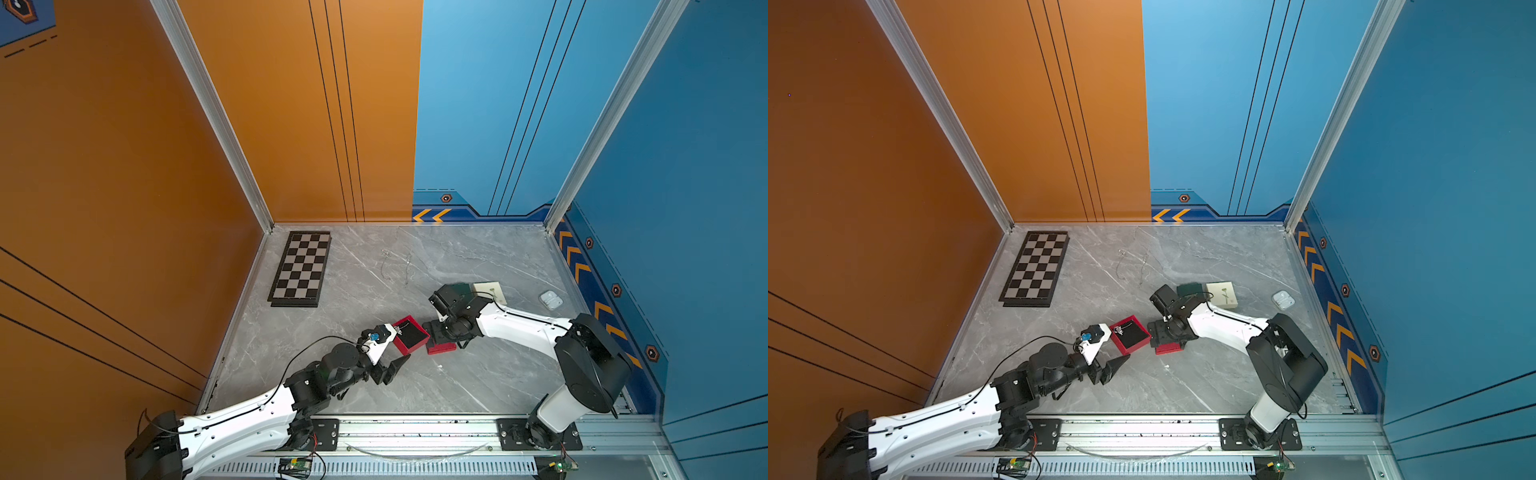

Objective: Take the necklace out of the lift-off lid jewelry box
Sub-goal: Place the lid at the center of the board, then place the jewelry box at the center of the board.

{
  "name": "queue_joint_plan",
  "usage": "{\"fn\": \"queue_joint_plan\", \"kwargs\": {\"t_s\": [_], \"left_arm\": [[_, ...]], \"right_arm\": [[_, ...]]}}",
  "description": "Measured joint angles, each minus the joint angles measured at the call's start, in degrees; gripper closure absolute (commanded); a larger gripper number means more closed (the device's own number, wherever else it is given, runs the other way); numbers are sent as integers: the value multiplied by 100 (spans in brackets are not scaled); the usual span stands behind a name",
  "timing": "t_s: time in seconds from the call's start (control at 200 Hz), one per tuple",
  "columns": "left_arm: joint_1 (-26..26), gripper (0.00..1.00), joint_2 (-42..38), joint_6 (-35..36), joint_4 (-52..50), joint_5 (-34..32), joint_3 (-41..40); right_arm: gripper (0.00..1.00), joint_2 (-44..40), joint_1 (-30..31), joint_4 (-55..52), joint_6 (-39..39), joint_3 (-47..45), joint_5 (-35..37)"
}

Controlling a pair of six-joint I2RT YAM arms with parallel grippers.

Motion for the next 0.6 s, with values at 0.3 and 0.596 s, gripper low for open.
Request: {"fn": "queue_joint_plan", "kwargs": {"t_s": [0.3, 0.596], "left_arm": [[22, 31, -37, 0, 0, 2, 0], [22, 31, -37, -2, 0, 2, 0]], "right_arm": [[31, -970, -597, -404, -315, 675, -13], [50, -1154, -363, -507, -505, 946, -741]]}}
